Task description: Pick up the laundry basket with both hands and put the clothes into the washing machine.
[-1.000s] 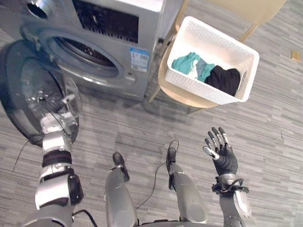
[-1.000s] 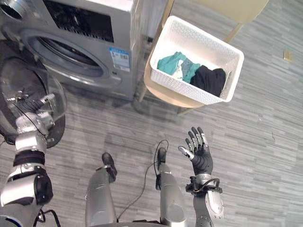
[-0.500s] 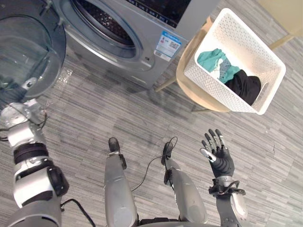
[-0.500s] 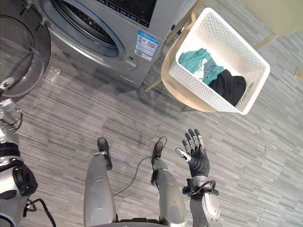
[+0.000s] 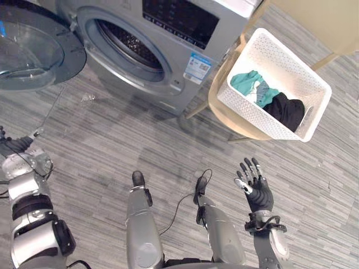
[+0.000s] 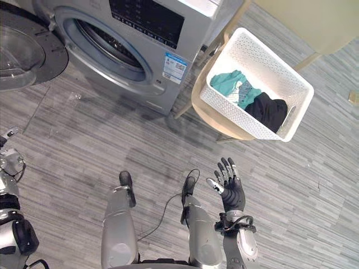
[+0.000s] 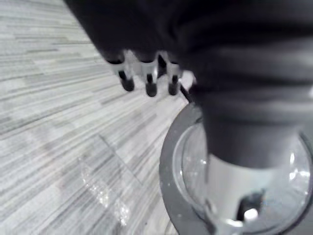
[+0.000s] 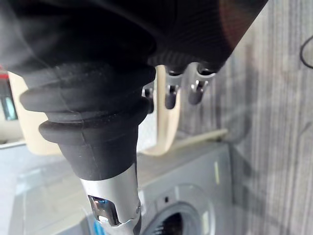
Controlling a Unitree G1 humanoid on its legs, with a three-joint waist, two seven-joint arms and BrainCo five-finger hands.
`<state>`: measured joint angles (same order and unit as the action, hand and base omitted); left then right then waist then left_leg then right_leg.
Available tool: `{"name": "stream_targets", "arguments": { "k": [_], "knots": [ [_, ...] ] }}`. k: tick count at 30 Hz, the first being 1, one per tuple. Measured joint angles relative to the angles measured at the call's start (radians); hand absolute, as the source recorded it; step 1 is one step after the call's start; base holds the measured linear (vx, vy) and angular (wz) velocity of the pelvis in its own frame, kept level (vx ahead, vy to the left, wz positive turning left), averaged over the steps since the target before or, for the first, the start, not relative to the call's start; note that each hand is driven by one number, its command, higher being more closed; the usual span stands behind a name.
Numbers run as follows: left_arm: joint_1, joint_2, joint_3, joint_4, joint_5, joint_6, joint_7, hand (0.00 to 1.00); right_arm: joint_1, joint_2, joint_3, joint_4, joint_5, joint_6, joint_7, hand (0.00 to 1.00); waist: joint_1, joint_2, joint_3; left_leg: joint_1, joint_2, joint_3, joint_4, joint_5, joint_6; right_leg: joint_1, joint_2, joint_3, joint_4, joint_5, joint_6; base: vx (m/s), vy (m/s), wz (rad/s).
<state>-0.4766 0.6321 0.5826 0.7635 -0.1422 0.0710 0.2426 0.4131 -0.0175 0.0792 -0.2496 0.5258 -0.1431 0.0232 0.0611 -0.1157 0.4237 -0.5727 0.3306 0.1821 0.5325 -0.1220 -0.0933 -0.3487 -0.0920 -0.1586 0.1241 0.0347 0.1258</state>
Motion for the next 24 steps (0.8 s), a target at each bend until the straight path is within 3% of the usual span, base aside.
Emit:
{"name": "stream_targets", "arguments": {
  "k": [4,9,11,16,21,24],
  "knots": [
    [0.080,-0.088,0.001,-0.022,0.000,-0.003,-0.003,0.00,-0.001,0.000,-0.010,0.000,-0.008,0.003,0.000,0.00,-0.024,0.003,-0.030,0.050,-0.003,0.034,-0.013,-0.001,0.000,0.006,-0.011,0.026,0.030,-0.014,-0.006,-0.02,-0.010,-0.13],
    [0.243,-0.255,-0.006,-0.105,-0.003,-0.027,-0.004,0.00,-0.009,-0.002,-0.050,0.005,-0.026,0.011,0.001,0.00,-0.040,0.042,-0.110,0.129,-0.025,0.066,-0.063,0.000,-0.001,0.047,-0.024,0.045,0.030,-0.025,0.002,0.01,-0.018,-0.05],
    [0.347,-0.345,-0.066,-0.161,-0.011,-0.045,-0.005,0.00,-0.022,-0.002,-0.072,0.046,-0.047,0.012,0.000,0.00,-0.047,0.071,-0.160,0.169,-0.039,0.077,-0.083,-0.001,-0.002,0.074,-0.036,0.050,0.027,-0.033,0.007,0.07,0.001,-0.01],
    [0.511,-0.492,-0.220,-0.274,-0.047,-0.110,-0.029,0.00,-0.085,-0.003,-0.109,0.135,-0.088,0.016,-0.002,0.00,-0.047,0.102,-0.217,0.268,-0.066,0.101,-0.152,0.007,-0.012,0.148,-0.051,0.058,-0.007,-0.033,0.009,0.06,-0.008,-0.02],
    [0.651,-0.590,-0.434,-0.269,-0.046,-0.126,-0.108,0.00,-0.187,-0.035,-0.164,0.248,-0.164,0.022,-0.015,0.00,-0.047,0.108,-0.313,0.391,-0.114,0.144,-0.290,0.051,-0.021,0.215,-0.076,0.076,-0.069,-0.028,0.017,0.06,-0.023,-0.06],
    [0.656,-0.602,-0.492,-0.227,-0.045,-0.125,-0.138,0.00,-0.243,-0.069,-0.177,0.308,-0.199,0.033,-0.031,0.00,-0.048,0.113,-0.323,0.433,-0.130,0.149,-0.341,0.075,-0.021,0.250,-0.081,0.074,-0.095,-0.020,0.021,0.07,-0.016,0.01]
  ]
}}
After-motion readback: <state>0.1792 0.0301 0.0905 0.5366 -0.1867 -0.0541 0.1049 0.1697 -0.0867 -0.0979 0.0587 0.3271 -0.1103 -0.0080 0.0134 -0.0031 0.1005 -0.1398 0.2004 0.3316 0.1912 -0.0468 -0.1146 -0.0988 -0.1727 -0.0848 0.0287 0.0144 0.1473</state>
